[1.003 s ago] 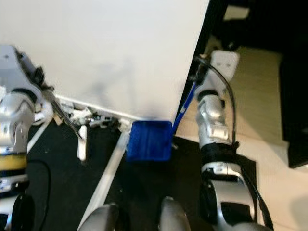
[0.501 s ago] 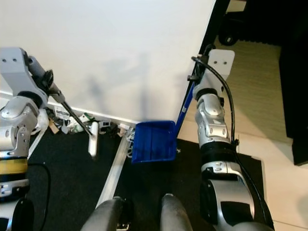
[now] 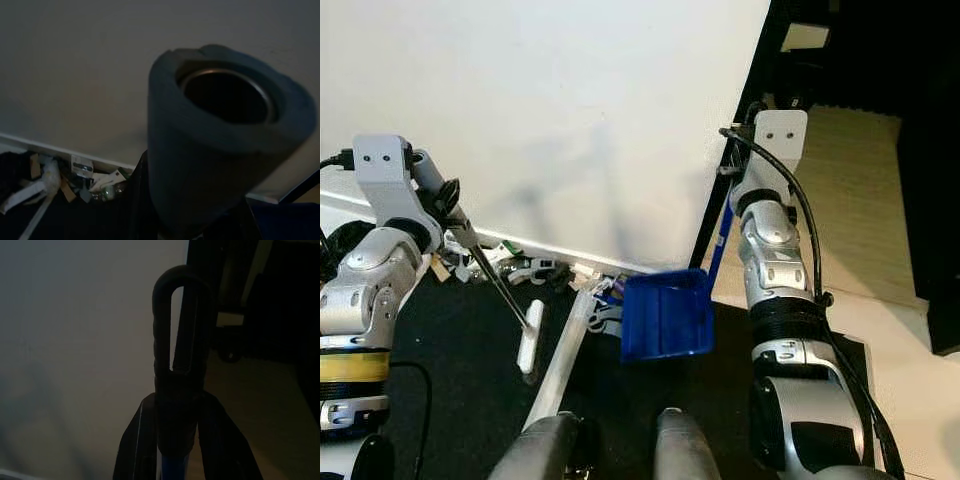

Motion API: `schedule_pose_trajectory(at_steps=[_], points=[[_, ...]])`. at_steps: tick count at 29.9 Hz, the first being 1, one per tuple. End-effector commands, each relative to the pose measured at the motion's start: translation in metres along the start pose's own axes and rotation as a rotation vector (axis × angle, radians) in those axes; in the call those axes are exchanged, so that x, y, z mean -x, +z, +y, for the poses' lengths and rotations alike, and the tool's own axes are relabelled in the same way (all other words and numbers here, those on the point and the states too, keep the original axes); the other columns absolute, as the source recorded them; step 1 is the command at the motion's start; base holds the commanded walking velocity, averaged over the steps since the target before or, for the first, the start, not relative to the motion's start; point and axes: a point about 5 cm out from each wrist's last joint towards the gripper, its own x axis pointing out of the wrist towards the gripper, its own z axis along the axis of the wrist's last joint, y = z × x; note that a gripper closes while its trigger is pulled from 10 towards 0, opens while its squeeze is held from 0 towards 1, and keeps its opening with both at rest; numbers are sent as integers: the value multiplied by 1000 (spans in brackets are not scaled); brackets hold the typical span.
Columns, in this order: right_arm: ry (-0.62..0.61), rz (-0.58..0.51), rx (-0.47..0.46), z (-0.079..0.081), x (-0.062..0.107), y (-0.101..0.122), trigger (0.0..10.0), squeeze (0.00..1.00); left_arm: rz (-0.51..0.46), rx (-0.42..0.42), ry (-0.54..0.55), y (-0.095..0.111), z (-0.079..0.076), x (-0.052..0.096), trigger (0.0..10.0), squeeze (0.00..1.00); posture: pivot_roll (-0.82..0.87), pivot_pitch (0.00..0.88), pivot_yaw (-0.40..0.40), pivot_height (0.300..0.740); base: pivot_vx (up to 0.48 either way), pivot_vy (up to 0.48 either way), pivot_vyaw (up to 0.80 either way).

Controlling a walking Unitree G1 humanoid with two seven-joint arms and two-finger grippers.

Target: Sweep floor

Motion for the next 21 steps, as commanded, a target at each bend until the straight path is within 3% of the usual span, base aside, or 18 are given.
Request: schedule_pose_trajectory(at_steps=[1, 9, 21], points=[[5, -34, 10, -1, 1, 8, 10000, 0, -43, -13, -9, 7, -3, -1, 10000, 0, 11, 58, 48, 740, 0, 0, 0], [-39, -8, 4, -11, 2, 6, 10000, 0, -46, -23, -22, 8, -4, -3, 10000, 0, 3, 56, 54, 740, 0, 0, 0], [-105, -26, 25, -38, 3, 16, 10000, 0, -45, -23, -5, 8, -3, -7, 10000, 0, -6, 60, 53, 740, 0, -351, 0]])
